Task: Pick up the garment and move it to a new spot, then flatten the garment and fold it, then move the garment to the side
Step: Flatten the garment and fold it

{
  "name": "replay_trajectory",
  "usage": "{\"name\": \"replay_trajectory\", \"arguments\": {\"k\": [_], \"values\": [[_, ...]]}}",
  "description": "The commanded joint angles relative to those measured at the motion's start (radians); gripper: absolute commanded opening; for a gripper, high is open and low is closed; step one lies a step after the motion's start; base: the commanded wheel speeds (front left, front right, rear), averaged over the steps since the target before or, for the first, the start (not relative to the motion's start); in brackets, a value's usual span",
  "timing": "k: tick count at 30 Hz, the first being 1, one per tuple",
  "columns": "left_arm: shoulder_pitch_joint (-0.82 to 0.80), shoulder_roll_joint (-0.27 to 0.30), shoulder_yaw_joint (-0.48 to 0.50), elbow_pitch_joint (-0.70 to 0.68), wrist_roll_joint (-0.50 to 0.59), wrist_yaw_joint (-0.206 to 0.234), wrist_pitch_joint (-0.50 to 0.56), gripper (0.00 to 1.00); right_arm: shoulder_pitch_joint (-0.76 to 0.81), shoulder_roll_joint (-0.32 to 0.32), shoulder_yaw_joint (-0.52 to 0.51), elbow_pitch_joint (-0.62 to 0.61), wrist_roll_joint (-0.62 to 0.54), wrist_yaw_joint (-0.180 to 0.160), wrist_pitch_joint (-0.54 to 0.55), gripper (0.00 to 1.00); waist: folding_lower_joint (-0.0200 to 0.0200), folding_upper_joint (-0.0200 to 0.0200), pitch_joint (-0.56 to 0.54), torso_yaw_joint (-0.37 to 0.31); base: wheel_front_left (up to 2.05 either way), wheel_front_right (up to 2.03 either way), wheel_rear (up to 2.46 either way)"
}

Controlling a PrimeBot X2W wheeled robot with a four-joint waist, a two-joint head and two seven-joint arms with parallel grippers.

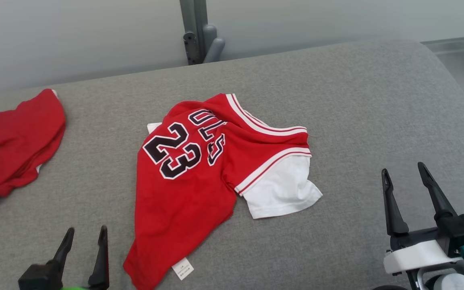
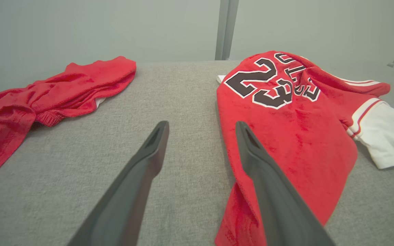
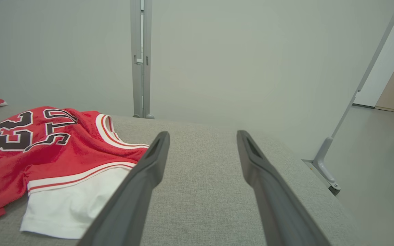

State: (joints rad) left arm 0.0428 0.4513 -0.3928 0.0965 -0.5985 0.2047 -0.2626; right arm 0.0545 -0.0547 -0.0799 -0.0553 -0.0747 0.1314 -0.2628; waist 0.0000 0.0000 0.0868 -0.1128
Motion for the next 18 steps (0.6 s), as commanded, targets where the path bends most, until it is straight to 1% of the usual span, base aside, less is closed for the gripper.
{"name": "replay_trajectory", "arguments": {"k": [1,4,6,7,10,14,18], "values": [[0.074,-0.025,0.060,-0.012,0.033,-0.017,-0.003,1.00,0.010,-0.010,0.003,0.018,0.001,-0.001,-0.003,1.00,0.0000,0.0000,-0.047,0.061,0.00,0.00,0.00],[0.153,-0.063,0.129,-0.011,0.066,-0.050,-0.003,1.00,0.023,-0.016,-0.003,0.048,0.007,-0.001,-0.003,1.00,0.0000,0.0000,-0.062,0.080,0.00,0.00,0.00],[0.185,-0.091,0.168,-0.012,0.086,-0.082,-0.003,1.00,0.034,-0.020,-0.012,0.070,0.012,-0.001,-0.003,1.00,0.0000,0.0000,-0.072,0.094,0.00,0.00,0.00],[0.185,-0.091,0.168,-0.012,0.086,-0.082,-0.003,1.00,0.034,-0.020,-0.012,0.070,0.012,-0.001,-0.003,1.00,0.0000,0.0000,-0.072,0.094,0.00,0.00,0.00],[0.213,-0.125,0.222,-0.011,0.120,-0.136,-0.003,1.00,0.045,-0.020,-0.025,0.097,0.023,-0.001,-0.003,1.00,0.0000,0.0000,-0.083,0.115,0.00,0.00,0.00],[0.224,-0.165,0.285,-0.008,0.172,-0.193,-0.003,1.00,0.055,-0.028,-0.024,0.132,0.041,-0.001,-0.003,1.00,0.0000,0.0000,-0.092,0.134,0.00,0.00,0.00],[0.216,-0.198,0.325,0.001,0.217,-0.251,-0.003,1.00,0.039,-0.033,-0.020,0.156,0.048,-0.001,-0.003,1.00,0.0000,0.0000,-0.097,0.143,0.00,0.00,0.00]]}}
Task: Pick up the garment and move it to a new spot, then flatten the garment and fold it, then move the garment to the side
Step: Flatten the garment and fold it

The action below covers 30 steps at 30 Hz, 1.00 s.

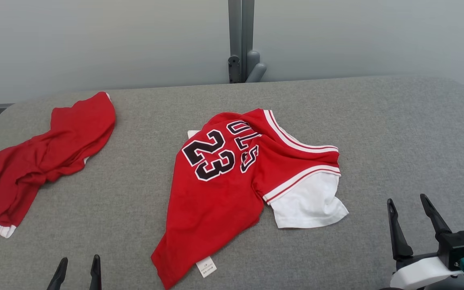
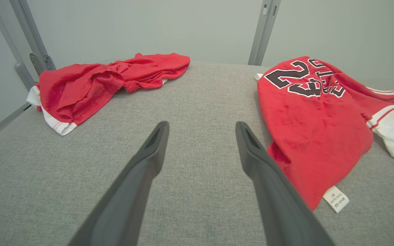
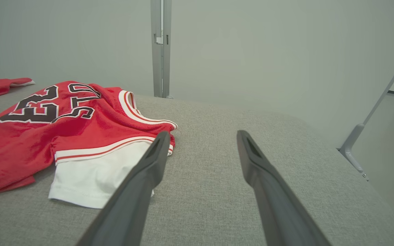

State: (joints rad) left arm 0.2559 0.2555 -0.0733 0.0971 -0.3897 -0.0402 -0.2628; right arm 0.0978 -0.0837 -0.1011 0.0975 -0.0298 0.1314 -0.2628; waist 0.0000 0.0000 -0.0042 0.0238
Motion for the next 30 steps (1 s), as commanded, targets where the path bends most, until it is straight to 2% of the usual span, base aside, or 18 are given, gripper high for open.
{"name": "replay_trajectory", "arguments": {"k": [1,7,11,14,18,22,24,26,30], "values": [[0.000,-0.009,0.012,0.005,0.017,-0.018,-0.003,1.00,-0.010,-0.005,0.004,0.005,0.005,-0.001,-0.003,1.00,0.0000,0.0000,-0.007,0.008,0.00,0.00,0.00],[-0.031,-0.042,0.035,0.029,0.059,-0.060,-0.003,1.00,-0.017,-0.007,0.010,0.017,0.010,-0.001,-0.003,1.00,0.0000,0.0000,-0.009,0.009,0.00,0.00,0.00],[-0.036,-0.071,0.022,0.052,0.036,-0.075,-0.003,1.00,-0.030,0.007,0.024,0.033,0.027,-0.001,-0.003,1.00,0.0000,0.0000,-0.010,0.002,0.00,0.00,0.00],[-0.037,-0.076,-0.020,0.071,-0.005,-0.082,0.079,1.00,-0.045,0.000,0.085,0.106,0.048,-0.001,0.010,1.00,0.0000,0.0000,-0.009,-0.009,0.00,0.00,0.00],[-0.047,-0.091,-0.067,0.025,-0.081,-0.085,0.269,1.00,-0.122,-0.035,0.197,0.125,0.081,-0.001,0.188,1.00,0.0000,0.0000,-0.006,-0.015,0.00,0.00,0.00],[-0.066,-0.119,-0.078,-0.036,-0.149,-0.044,0.441,1.00,-0.183,-0.081,0.279,0.071,0.153,-0.002,0.378,1.00,0.0000,0.0000,0.023,-0.014,0.00,0.00,0.00],[-0.087,-0.117,-0.089,-0.046,-0.150,-0.028,0.496,1.00,-0.216,-0.102,0.300,0.061,0.174,-0.002,0.459,1.00,0.0000,0.0000,0.043,-0.012,0.00,0.00,0.00],[-0.110,-0.122,-0.114,-0.039,-0.150,-0.034,0.532,1.00,-0.237,-0.123,0.323,0.069,0.178,-0.002,0.521,1.00,0.0000,0.0000,0.062,-0.005,0.00,0.00,0.00],[-0.165,-0.136,-0.128,0.008,-0.151,-0.014,0.559,1.00,-0.277,-0.129,0.306,0.111,0.190,-0.002,0.594,1.00,0.0000,0.0000,0.098,0.006,0.00,0.00,0.00]]}}
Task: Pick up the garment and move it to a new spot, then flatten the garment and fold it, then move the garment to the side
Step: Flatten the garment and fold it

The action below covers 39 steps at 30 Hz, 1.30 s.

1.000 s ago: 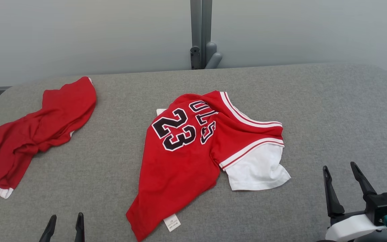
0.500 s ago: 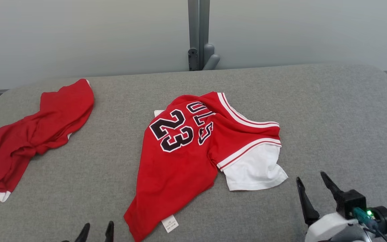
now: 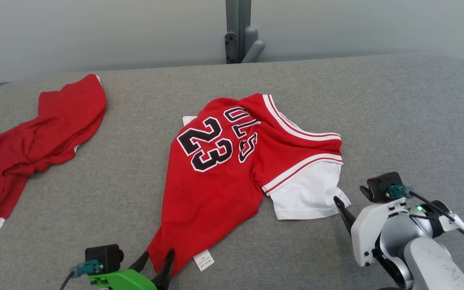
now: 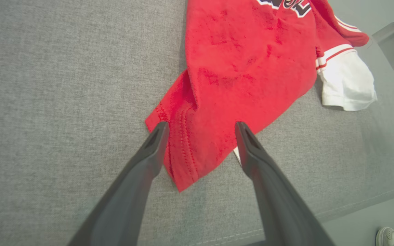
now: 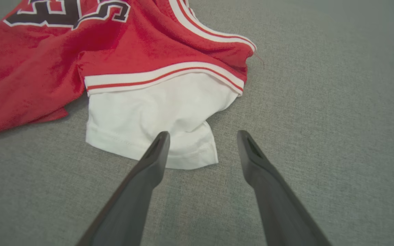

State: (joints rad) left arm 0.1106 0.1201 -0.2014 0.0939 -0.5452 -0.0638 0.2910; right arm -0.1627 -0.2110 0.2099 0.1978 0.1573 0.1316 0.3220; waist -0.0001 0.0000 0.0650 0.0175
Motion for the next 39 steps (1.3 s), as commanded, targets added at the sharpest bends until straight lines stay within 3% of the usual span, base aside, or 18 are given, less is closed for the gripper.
{"name": "replay_trajectory", "arguments": {"k": [1,13,22,23,24,25,26,27,31,32,33,34,35,39], "values": [[-0.033,0.002,-0.006,0.026,0.016,0.013,0.007,1.00,-0.026,-0.004,-0.001,0.025,0.001,-0.002,0.020,1.00,0.0001,0.0000,0.036,0.014,0.00,0.00,0.00],[-0.049,0.024,-0.030,0.071,0.031,0.029,0.060,1.00,-0.111,0.032,0.021,0.207,0.040,-0.002,0.046,1.00,0.0001,0.0000,0.070,0.020,0.00,0.00,0.00],[-0.047,-0.015,-0.045,0.079,-0.033,0.020,0.087,1.00,-0.162,0.062,0.042,0.322,0.085,-0.001,0.012,0.97,0.0001,0.0000,0.071,0.033,0.00,0.00,0.00],[-0.051,-0.019,-0.050,0.089,-0.038,0.019,0.088,1.00,-0.165,0.062,0.047,0.332,0.093,-0.001,0.009,0.75,0.0001,0.0000,0.070,0.033,0.00,0.00,0.00],[-0.054,-0.026,-0.052,0.097,-0.048,0.016,0.087,1.00,-0.168,0.062,0.051,0.340,0.099,-0.001,0.007,0.45,0.0001,0.0000,0.070,0.033,0.00,0.00,0.00],[-0.059,-0.029,-0.052,0.105,-0.051,0.016,0.078,1.00,-0.172,0.062,0.056,0.346,0.105,-0.001,0.004,0.28,0.0001,0.0000,0.069,0.032,0.00,0.00,0.00],[-0.064,-0.034,-0.055,0.114,-0.053,0.017,0.071,1.00,-0.176,0.063,0.058,0.352,0.115,-0.001,-0.001,0.05,0.0001,0.0000,0.069,0.031,0.00,0.00,0.00],[-0.066,-0.040,-0.057,0.127,-0.071,0.011,0.065,1.00,-0.180,0.063,0.061,0.357,0.120,-0.001,-0.004,0.00,0.0001,0.0000,0.068,0.029,0.00,0.00,0.00],[-0.097,-0.047,-0.068,0.175,-0.066,0.007,0.043,1.00,-0.189,0.047,0.083,0.364,0.146,-0.001,-0.013,0.00,0.0001,0.0000,0.069,0.021,0.00,0.00,0.00],[-0.104,-0.048,-0.071,0.188,-0.068,0.002,0.039,0.89,-0.191,0.044,0.089,0.364,0.155,-0.001,-0.016,0.00,0.0001,0.0000,0.068,0.018,0.00,0.00,0.00],[-0.109,-0.049,-0.073,0.200,-0.076,-0.002,0.038,0.41,-0.193,0.043,0.094,0.360,0.168,-0.002,-0.022,0.00,0.0001,0.0000,0.068,0.013,0.00,0.00,0.00],[-0.112,-0.051,-0.068,0.208,-0.094,-0.008,0.033,0.06,-0.194,0.043,0.090,0.353,0.185,-0.002,-0.030,0.00,0.0001,0.0000,0.066,0.009,0.00,0.00,0.00],[-0.116,-0.053,-0.067,0.214,-0.106,-0.014,0.032,0.00,-0.195,0.043,0.084,0.347,0.200,-0.002,-0.038,0.00,0.0001,0.0000,0.065,0.004,0.00,0.00,0.00],[-0.134,-0.047,-0.037,0.210,-0.139,-0.028,0.003,0.00,-0.184,0.042,0.057,0.297,0.287,-0.002,-0.065,0.00,0.0001,0.0000,0.058,-0.012,0.00,0.00,0.00]]}}
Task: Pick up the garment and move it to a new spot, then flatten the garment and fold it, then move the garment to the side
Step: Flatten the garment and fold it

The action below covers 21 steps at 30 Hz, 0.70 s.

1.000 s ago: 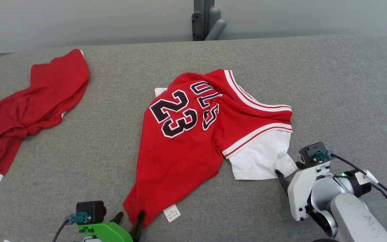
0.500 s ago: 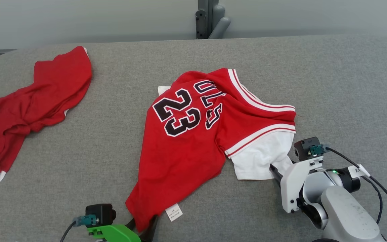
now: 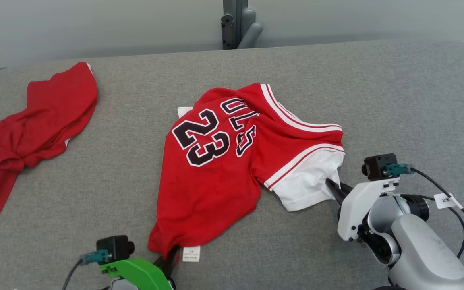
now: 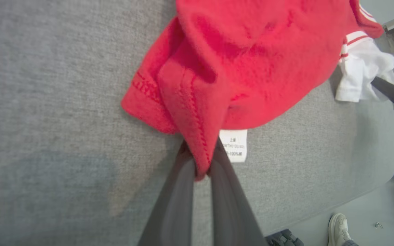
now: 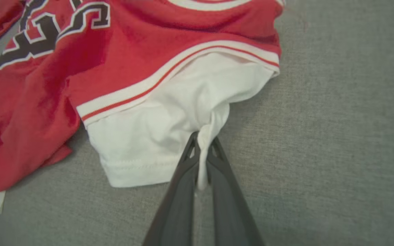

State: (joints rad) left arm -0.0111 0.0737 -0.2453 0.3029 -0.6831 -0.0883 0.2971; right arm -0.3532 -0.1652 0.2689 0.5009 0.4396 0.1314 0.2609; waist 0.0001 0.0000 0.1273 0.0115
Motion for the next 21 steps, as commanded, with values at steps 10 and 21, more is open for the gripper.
{"name": "replay_trajectory", "arguments": {"k": [10,21], "values": [[0.054,0.077,0.115,-0.307,-0.148,-0.018,0.041,0.00,0.074,-0.074,-0.127,-0.366,0.291,-0.001,0.041,0.00,-0.0001,0.0000,-0.044,-0.053,0.00,0.00,0.00],[-0.097,0.196,0.221,-0.858,-0.387,0.062,0.296,0.00,0.012,0.003,-0.520,-0.902,0.518,-0.001,0.284,0.00,-0.0001,0.0000,-0.006,-0.081,0.00,0.00,0.00]]}}
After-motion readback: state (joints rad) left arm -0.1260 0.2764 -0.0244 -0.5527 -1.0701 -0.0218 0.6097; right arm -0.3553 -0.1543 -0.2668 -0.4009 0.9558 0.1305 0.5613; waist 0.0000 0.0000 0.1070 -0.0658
